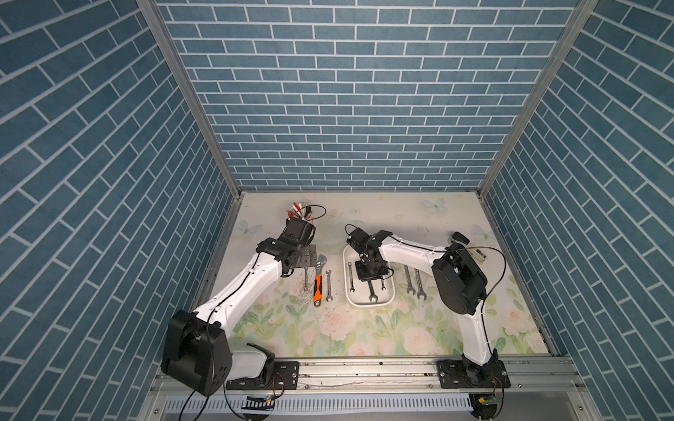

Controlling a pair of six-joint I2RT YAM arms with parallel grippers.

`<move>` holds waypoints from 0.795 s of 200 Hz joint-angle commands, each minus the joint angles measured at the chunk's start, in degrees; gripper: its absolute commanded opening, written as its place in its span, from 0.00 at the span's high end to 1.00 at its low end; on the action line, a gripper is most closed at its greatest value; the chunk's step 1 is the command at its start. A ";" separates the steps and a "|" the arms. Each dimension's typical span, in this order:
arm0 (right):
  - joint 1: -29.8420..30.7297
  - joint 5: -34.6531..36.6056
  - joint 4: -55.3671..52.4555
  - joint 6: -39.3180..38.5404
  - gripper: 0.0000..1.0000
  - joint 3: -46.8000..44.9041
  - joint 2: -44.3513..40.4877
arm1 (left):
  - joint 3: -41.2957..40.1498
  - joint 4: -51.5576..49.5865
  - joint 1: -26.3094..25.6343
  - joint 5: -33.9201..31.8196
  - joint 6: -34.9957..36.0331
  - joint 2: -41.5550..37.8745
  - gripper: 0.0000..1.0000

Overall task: Take out the wrench from the storage box
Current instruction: Pick up the wrench from the storage box.

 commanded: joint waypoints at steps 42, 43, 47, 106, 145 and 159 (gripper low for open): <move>0.03 1.31 -3.28 -2.14 0.86 2.96 0.38 | -0.27 -0.82 0.15 -1.16 0.49 0.07 0.03; 0.07 1.34 -3.39 -2.14 0.86 3.02 0.31 | -0.28 -0.84 0.18 -1.20 0.52 0.07 0.03; -0.01 1.56 -3.55 -2.11 0.86 3.29 0.02 | -0.20 -0.89 0.15 -1.25 0.54 0.04 0.03; -0.22 4.00 -9.01 -3.32 0.86 8.33 -4.08 | 0.13 -1.31 0.17 -1.59 0.51 -0.20 0.03; -1.32 5.22 -11.15 -3.71 0.86 9.57 -7.84 | 0.46 -1.59 0.15 -1.58 0.44 -0.22 0.03; -1.78 5.47 -11.89 -4.11 0.86 9.92 -9.17 | 0.74 -1.78 0.15 -1.58 0.37 -0.19 0.03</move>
